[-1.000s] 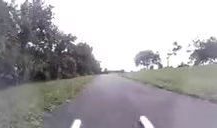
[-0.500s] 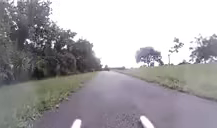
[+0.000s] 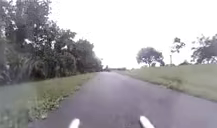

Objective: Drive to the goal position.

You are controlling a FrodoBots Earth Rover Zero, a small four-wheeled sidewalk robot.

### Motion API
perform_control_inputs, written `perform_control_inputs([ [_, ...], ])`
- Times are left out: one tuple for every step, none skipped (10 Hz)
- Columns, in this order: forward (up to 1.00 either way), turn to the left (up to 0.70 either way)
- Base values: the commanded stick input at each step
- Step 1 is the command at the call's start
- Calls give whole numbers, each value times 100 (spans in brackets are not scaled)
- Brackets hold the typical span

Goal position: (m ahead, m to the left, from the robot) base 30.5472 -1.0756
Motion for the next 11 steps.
perform_control_inputs([
  [70, 0],
  [70, 0],
  [70, 0],
  [70, 0],
  [70, 0],
  [70, 0],
  [70, 0],
  [70, 0],
  [70, 0],
  [70, 0],
  [70, 0],
])
